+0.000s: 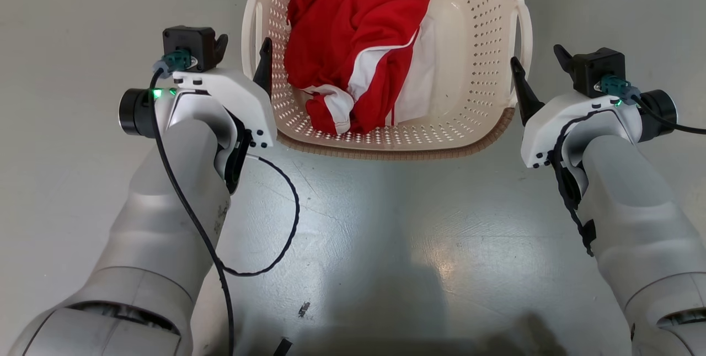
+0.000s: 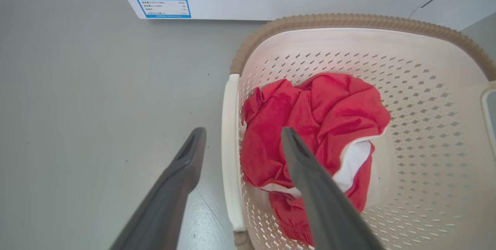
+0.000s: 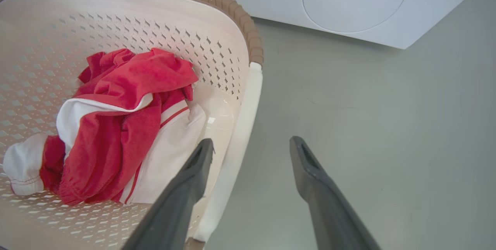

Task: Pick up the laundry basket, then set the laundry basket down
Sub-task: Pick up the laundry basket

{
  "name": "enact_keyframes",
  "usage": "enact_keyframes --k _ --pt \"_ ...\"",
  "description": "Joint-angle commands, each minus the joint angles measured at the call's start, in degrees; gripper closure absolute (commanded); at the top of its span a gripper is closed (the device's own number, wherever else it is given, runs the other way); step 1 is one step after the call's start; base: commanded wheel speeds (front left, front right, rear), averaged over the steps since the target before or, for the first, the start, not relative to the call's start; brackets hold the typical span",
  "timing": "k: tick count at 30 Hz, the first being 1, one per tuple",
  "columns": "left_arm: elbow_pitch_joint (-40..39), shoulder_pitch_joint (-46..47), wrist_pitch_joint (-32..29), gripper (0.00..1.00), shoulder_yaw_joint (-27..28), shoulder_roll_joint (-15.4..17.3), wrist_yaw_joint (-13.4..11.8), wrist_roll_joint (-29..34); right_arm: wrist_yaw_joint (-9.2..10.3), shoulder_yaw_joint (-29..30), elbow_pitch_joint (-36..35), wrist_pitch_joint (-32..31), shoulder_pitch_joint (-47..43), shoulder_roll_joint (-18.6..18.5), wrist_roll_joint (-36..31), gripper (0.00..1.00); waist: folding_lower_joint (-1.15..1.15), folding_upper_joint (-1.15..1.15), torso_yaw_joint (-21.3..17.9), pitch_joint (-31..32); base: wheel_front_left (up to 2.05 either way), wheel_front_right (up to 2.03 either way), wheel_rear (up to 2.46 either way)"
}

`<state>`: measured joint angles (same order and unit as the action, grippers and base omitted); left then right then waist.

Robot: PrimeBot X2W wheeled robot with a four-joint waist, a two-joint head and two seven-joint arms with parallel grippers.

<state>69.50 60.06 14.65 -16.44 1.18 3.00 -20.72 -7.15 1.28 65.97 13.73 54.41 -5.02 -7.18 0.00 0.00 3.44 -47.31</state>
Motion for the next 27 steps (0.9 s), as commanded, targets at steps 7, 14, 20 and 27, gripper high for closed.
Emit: enact_keyframes --k 7,14,20,27 --pt "1.4 1.6 -0.1 0.00 -0.9 1.7 -0.7 -1.0 -0.34 -1.7 0.5 1.2 1.0 1.5 -0.7 0.00 0.00 0.00 -0.3 -1.0 0.00 0.00 0.00" --pt "2.9 4.9 -2.7 0.00 -1.7 1.7 -1.1 -1.6 -0.34 -2.6 1.9 1.1 4.2 1.9 -0.2 0.00 0.00 0.00 -0.8 -3.2 0.00 0.00 0.00" --pt "3.5 6.4 -4.6 0.00 -2.1 2.0 -1.6 -1.8 -0.34 -3.6 3.5 0.1 6.2 2.1 0.9 0.00 0.00 0.00 -1.1 -4.4 0.00 0.00 0.00" --pt "3.9 8.3 -7.4 0.00 -2.7 2.2 -1.3 -2.1 -0.34 -6.9 4.8 -1.7 8.2 2.1 5.5 0.00 0.00 0.00 -1.2 -5.4 0.00 0.00 0.00"
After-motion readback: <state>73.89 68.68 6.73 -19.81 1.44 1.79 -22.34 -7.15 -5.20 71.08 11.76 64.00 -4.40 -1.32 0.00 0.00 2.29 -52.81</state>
